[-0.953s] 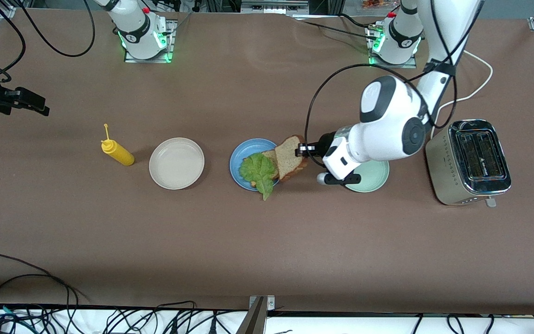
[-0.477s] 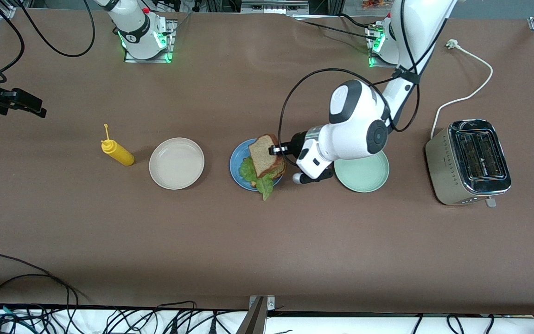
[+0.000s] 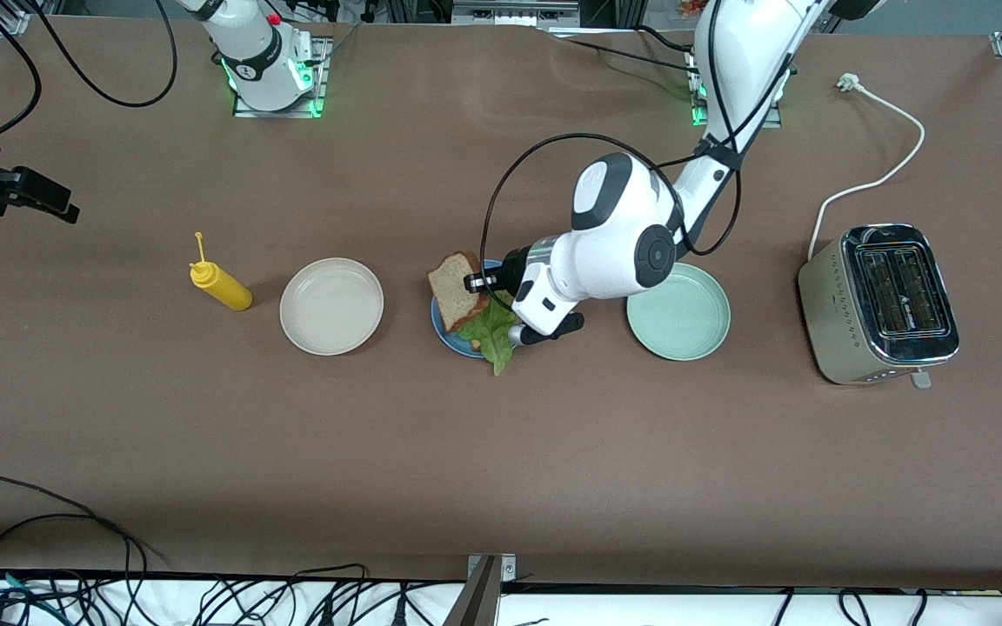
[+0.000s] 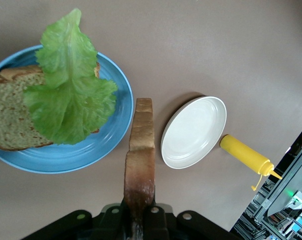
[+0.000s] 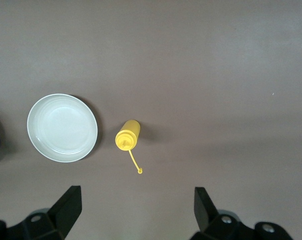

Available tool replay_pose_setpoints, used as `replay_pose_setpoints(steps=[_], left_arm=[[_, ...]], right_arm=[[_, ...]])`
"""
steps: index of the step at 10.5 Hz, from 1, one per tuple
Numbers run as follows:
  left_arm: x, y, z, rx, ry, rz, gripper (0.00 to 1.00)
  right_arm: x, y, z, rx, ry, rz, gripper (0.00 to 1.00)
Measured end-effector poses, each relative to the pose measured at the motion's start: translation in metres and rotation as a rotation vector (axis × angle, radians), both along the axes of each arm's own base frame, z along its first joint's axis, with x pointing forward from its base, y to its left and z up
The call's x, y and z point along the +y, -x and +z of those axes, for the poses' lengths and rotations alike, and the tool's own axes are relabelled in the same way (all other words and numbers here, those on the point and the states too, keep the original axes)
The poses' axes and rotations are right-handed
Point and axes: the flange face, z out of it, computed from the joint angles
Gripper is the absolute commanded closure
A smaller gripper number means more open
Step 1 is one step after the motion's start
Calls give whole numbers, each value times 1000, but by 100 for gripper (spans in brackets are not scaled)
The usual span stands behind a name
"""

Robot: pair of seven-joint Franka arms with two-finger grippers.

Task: Make sandwich in blue plate with both arms
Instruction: 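Lower the toast onto the lettuce and open the left gripper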

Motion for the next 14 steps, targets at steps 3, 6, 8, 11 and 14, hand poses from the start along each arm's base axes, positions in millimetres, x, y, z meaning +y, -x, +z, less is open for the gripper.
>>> replay_pose_setpoints(steps=[3, 6, 8, 11, 14], left_arm=[[-10, 5, -29, 14, -16, 9, 100], [-8, 4, -54, -15, -25, -34, 100], [-2, 0, -61, -42, -25, -61, 94], [23, -13, -73, -90, -33, -101, 51], [70, -32, -86, -73, -36, -125, 0]], right_arm=[[-2, -1, 0, -2, 1, -3, 0], [-2, -2, 0, -3, 1, -3, 0], [-2, -3, -1, -1, 1, -3, 0], [-2, -4, -3, 2, 2, -3, 0], [-2, -4, -3, 2, 2, -3, 0]])
